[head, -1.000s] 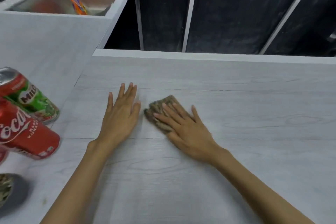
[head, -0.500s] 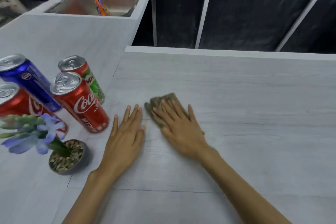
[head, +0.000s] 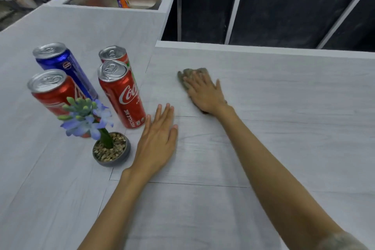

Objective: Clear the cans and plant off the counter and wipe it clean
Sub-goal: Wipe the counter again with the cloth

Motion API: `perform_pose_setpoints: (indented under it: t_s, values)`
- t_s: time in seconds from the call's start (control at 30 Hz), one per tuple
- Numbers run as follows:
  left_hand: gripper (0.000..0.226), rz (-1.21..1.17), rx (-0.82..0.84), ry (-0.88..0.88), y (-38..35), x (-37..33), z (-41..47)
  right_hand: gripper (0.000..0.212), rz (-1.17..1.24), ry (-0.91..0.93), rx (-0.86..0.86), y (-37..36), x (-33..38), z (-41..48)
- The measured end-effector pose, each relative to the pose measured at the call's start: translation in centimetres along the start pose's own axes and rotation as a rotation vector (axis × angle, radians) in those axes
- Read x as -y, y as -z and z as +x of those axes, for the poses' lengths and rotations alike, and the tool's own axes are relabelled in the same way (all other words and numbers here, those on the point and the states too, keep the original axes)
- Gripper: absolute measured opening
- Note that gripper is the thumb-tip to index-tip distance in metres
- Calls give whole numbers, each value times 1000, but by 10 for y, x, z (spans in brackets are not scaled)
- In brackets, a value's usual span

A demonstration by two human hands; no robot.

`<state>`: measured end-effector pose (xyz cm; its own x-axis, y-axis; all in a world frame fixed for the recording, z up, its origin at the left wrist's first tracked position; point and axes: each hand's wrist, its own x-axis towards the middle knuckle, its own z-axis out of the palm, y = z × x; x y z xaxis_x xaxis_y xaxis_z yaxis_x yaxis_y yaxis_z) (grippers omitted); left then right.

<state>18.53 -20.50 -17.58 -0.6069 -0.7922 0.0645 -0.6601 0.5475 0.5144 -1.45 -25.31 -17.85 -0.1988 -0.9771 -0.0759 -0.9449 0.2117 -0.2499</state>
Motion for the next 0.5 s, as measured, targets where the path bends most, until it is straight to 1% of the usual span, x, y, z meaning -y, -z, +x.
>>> perform_pose_setpoints:
  t_s: [0.1, 0.17, 0.2, 0.23, 0.27, 0.33, 0.4, 0.43, 0.47, 0.5]
  values:
    - [64, -26, -12, -16, 0, -3, -9, 53, -37, 203, -2, -17, 39, -71]
    - [65, -41, -16, -32, 2, -3, -18, 60, -16, 296, 3, -20, 27, -127]
    - [67, -48, -16, -40, 2, -2, -24, 63, 12, 299, 11, -17, 10, -149]
    - [69, -50, -16, -44, 3, -1, -31, 65, 29, 269, 7, -12, -12, -164]
    - [70, -45, -15, -43, 4, 0, -38, 67, 24, 200, -11, -7, -37, -172]
    - [71, -32, -19, -36, 4, 1, -55, 62, 6, -32, -41, 6, -77, -168]
    - [70, -35, -37, -7, 5, 0, -76, 51, 17, -249, -63, 14, -89, -147]
    - [69, -44, -51, 14, 6, 0, -86, 49, 33, -290, -75, 14, -81, -135]
    - [67, -57, -69, 32, 8, 0, -97, 49, 49, -277, -78, 11, -64, -124]
    - [64, -68, -85, 47, 9, -1, -107, 49, 61, -224, -68, 5, -41, -117]
